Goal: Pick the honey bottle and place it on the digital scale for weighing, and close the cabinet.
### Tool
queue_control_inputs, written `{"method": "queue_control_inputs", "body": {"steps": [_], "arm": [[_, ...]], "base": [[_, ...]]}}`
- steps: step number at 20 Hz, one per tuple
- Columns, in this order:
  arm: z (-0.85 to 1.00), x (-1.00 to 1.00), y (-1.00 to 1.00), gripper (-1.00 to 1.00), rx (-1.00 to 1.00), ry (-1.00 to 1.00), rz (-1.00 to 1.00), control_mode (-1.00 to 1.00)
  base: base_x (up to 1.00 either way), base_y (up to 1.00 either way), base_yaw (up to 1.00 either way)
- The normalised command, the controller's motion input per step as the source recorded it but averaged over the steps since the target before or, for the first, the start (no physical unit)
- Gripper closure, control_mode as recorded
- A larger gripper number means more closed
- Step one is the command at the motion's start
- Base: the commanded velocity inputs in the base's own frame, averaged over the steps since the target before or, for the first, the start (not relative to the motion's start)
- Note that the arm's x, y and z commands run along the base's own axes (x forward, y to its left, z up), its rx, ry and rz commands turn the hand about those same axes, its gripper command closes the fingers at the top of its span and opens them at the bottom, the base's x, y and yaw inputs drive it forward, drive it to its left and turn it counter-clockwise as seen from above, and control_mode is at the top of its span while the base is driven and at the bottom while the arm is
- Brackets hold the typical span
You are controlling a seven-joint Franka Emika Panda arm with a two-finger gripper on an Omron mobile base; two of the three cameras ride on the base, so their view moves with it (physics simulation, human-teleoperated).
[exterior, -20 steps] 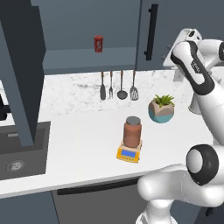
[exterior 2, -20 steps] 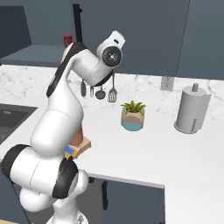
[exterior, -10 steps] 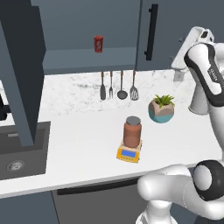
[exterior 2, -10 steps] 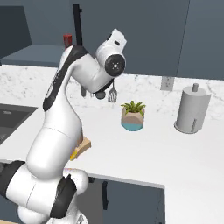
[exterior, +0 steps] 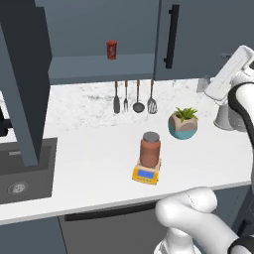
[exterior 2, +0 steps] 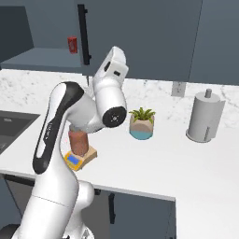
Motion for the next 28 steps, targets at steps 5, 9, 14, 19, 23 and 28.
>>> {"method": "queue_control_inputs", "body": {"steps": [5,9,14,19,23,28], "arm": [[0.06,-0.86,0.13,-1.00,0.00,-0.17,0.00,-1.00],[0.01,-0.71,0.23,-1.00,-0.04,-0.09,0.00,-1.00],[0.00,-0.32,0.56,-1.00,-0.10,0.00,0.00,-1.00],[0.00,-0.13,0.88,-1.00,-0.12,0.00,0.00,-1.00],[0.00,-0.14,1.00,-1.00,-0.10,0.00,0.00,-1.00],[-0.10,-0.23,1.00,-1.00,-0.02,-0.05,0.00,-1.00]], "base": [[0.00,0.00,0.00],[0.00,0.00,0.00],[0.00,0.00,0.00],[0.00,0.00,0.00],[0.00,0.00,0.00],[0.00,0.00,0.00]]}}
